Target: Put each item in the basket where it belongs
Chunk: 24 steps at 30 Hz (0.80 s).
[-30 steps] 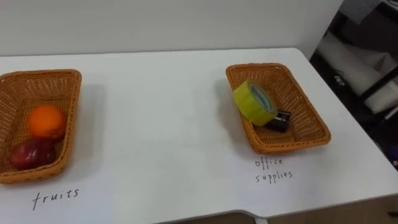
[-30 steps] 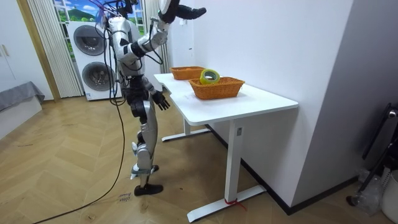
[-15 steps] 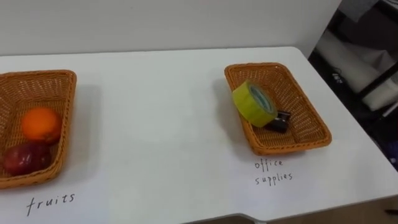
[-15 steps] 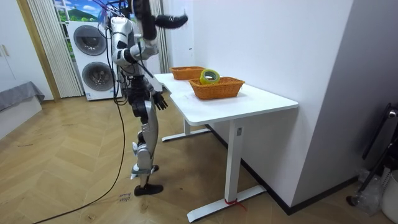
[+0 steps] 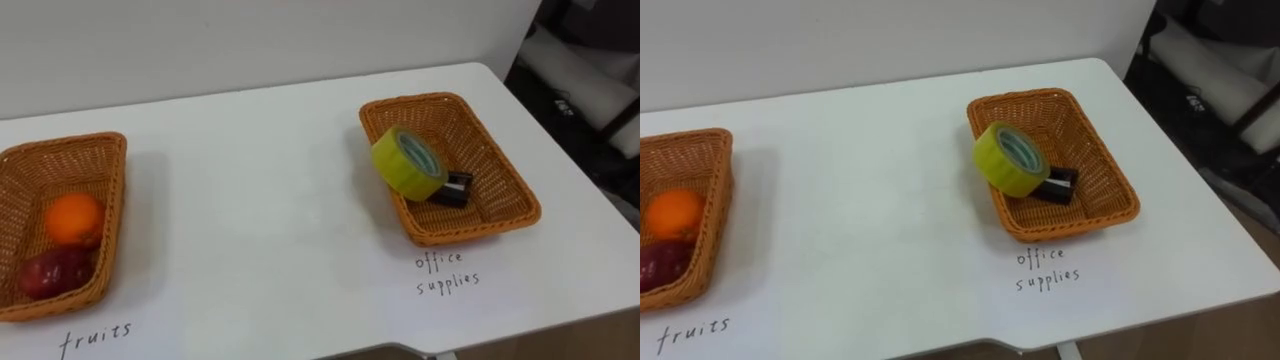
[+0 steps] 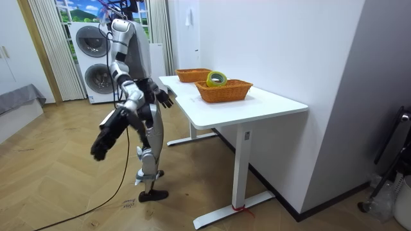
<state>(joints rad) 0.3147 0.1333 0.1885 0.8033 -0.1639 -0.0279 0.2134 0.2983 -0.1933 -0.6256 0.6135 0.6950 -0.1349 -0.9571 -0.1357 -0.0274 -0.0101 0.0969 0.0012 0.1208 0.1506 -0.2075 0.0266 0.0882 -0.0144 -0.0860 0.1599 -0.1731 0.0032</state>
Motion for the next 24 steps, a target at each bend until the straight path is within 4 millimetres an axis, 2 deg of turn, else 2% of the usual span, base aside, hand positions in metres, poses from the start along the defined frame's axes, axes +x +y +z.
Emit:
{"api": "perform_trajectory", "payload": {
  "ticks": [4,6,8,11,13,14,16,17,20,22,24],
  "targets": [
    [-0.007,-0.001,-0.002,-0.016,0.018,0.0,0.0,-0.039,0.023,-0.032,0.185,0.061,-0.131,0.0,-0.001,-0.006,0.0009,0.001,0.0,-0.013,0.001,0.0,0.0,-0.002,-0.003,-0.003,0.011,-0.008,-0.001,0.06],
    [-0.009,-0.003,-0.004,-0.035,0.027,-0.013,0.0,-0.05,0.038,-0.047,0.276,0.091,-0.134,0.0,0.002,-0.009,0.0012,0.001,0.001,-0.014,0.0,0.0,0.0,-0.001,-0.003,-0.004,0.011,-0.009,-0.001,0.03],
    [-0.012,-0.008,-0.006,-0.069,0.042,-0.031,0.0,-0.059,0.053,-0.06,0.367,0.097,-0.102,0.0,0.0,-0.009,0.0015,0.0,0.001,-0.017,0.002,0.0,0.0,0.0,-0.005,-0.008,0.01,-0.009,0.0,0.05],
    [-0.012,-0.012,-0.009,-0.101,0.059,-0.076,0.0,-0.066,0.073,-0.076,0.513,0.118,0.089,0.0,0.006,-0.006,0.0034,0.004,-0.001,-0.021,0.002,0.0,0.0,0.0,-0.008,-0.015,0.01,-0.012,0.002,0.05],
    [-0.013,-0.013,-0.01,-0.115,0.066,-0.083,0.0,-0.059,0.084,-0.084,0.61,0.193,0.381,0.0,0.023,-0.004,0.005,0.017,0.0,-0.014,-0.002,-0.001,0.0,0.002,-0.006,-0.005,0.01,-0.012,0.001,-0.15],
    [-0.012,-0.014,-0.01,-0.117,0.067,-0.083,0.0,-0.056,0.085,-0.086,0.629,0.224,0.472,0.0,0.03,-0.002,0.0056,0.019,0.001,-0.014,-0.001,-0.003,0.0,0.003,-0.004,0.001,0.01,-0.012,0.001,-0.18],
    [-0.007,-0.015,-0.01,-0.108,0.069,-0.122,0.0,-0.043,0.091,-0.091,0.698,0.355,0.801,0.0,0.054,-0.002,0.0073,0.018,0.001,-0.014,-0.001,-0.005,0.001,0.001,-0.003,0.003,0.01,-0.012,0.001,-0.07],
    [-0.006,-0.015,-0.01,-0.109,0.07,-0.129,0.0,-0.04,0.093,-0.092,0.711,0.385,0.863,0.0,0.059,-0.002,0.0074,0.018,0.001,-0.014,-0.001,-0.005,0.001,0.001,-0.003,0.002,0.009,-0.012,0.001,0.0],
    [-0.007,-0.021,-0.013,-0.123,0.087,-0.161,0.0,-0.013,0.098,-0.095,0.72,0.451,1.102,0.0,0.068,0.003,0.0086,0.019,-0.001,-0.015,-0.002,-0.005,0.001,0.003,-0.002,-0.003,0.007,-0.012,0.001,0.0],
    [-0.007,-0.026,-0.017,-0.136,0.124,-0.201,0.0,0.005,0.107,-0.098,0.717,0.535,1.299,0.0,0.092,0.005,0.0096,0.019,-0.003,-0.015,-0.001,-0.006,-0.001,0.005,0.0,-0.002,0.006,-0.012,0.0,0.0],
    [-0.008,-0.03,-0.019,-0.139,0.14,-0.224,0.0,0.016,0.111,-0.098,0.701,0.58,1.402,0.0,0.099,0.007,0.0109,0.021,-0.004,-0.017,-0.002,-0.006,-0.001,0.01,0.0,-0.002,0.001,-0.012,0.0,0.06]
  ]
}}
